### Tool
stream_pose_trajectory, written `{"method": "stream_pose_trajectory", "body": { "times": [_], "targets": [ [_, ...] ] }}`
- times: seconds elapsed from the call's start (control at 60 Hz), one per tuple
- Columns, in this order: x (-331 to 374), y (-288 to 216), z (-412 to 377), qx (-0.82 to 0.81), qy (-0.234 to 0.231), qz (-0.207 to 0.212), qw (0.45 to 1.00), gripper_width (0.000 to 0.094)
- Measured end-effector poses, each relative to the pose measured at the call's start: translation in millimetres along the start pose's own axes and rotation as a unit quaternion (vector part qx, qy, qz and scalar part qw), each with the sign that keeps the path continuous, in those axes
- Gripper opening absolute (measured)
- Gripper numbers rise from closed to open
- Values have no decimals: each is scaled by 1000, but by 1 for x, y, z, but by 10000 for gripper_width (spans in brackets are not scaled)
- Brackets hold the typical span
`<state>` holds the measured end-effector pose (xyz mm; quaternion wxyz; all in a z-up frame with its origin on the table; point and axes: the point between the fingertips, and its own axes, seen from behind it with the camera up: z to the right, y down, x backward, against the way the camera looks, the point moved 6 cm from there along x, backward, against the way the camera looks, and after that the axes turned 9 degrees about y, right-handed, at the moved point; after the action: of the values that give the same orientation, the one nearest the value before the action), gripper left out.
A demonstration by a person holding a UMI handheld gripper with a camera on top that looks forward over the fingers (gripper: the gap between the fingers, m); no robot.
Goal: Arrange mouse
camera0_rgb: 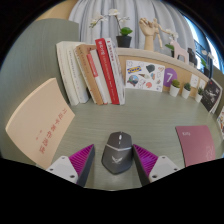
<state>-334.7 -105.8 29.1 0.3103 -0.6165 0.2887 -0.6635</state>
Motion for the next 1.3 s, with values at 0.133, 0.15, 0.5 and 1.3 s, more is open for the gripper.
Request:
{"method": "stream_pose_trajectory", "body": {
  "times": [0.133, 0.15, 0.5, 1.3],
  "targets": [
    [-12, -11, -8, 4, 3, -4, 1000, 693],
    [-13, -11, -8, 3, 5, -4, 1000, 666],
    [-17, -14, -4, 1, 24, -21, 999, 327],
    [184, -268, 293, -16, 50, 219, 974, 328]
  ]
}}
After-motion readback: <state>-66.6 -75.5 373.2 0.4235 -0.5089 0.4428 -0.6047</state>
